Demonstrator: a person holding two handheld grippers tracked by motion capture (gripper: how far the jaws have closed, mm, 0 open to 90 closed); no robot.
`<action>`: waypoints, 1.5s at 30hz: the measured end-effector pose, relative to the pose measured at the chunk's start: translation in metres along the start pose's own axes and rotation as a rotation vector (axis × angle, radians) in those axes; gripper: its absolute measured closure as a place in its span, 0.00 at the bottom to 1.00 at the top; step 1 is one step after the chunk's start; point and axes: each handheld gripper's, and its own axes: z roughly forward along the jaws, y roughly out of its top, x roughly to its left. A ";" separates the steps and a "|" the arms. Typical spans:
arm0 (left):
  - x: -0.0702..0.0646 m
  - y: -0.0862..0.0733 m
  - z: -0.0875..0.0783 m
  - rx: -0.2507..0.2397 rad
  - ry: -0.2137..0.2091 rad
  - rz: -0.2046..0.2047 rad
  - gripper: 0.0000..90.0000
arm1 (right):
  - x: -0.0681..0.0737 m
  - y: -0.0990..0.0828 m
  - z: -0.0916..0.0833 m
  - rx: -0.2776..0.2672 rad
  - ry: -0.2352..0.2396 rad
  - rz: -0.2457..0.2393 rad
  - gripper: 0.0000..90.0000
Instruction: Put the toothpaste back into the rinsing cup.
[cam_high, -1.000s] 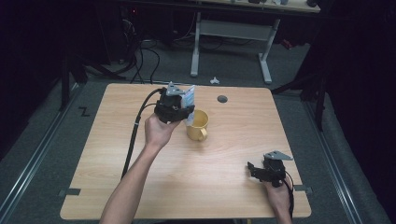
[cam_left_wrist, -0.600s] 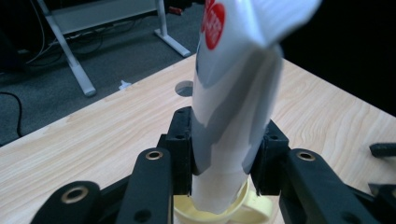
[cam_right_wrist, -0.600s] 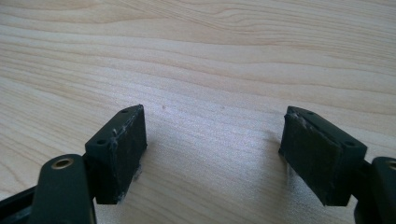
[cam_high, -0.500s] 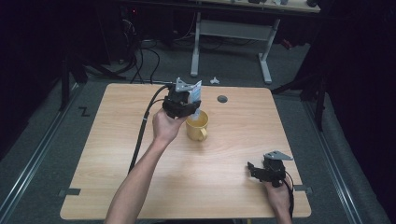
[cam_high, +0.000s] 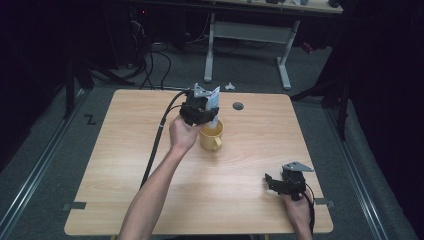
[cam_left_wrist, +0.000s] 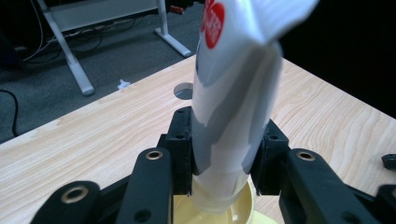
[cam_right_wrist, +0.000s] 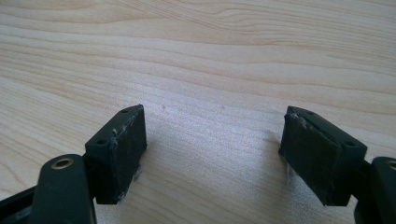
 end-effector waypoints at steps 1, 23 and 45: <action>0.000 0.000 0.001 0.004 0.002 0.000 0.73 | 0.000 0.000 0.000 0.000 0.001 0.000 0.25; -0.003 -0.023 0.031 0.050 0.043 0.011 0.73 | 0.000 0.000 0.000 -0.001 0.001 0.000 0.25; -0.003 -0.044 0.053 0.093 0.062 -0.016 0.73 | 0.000 0.000 0.000 -0.001 0.001 -0.002 0.25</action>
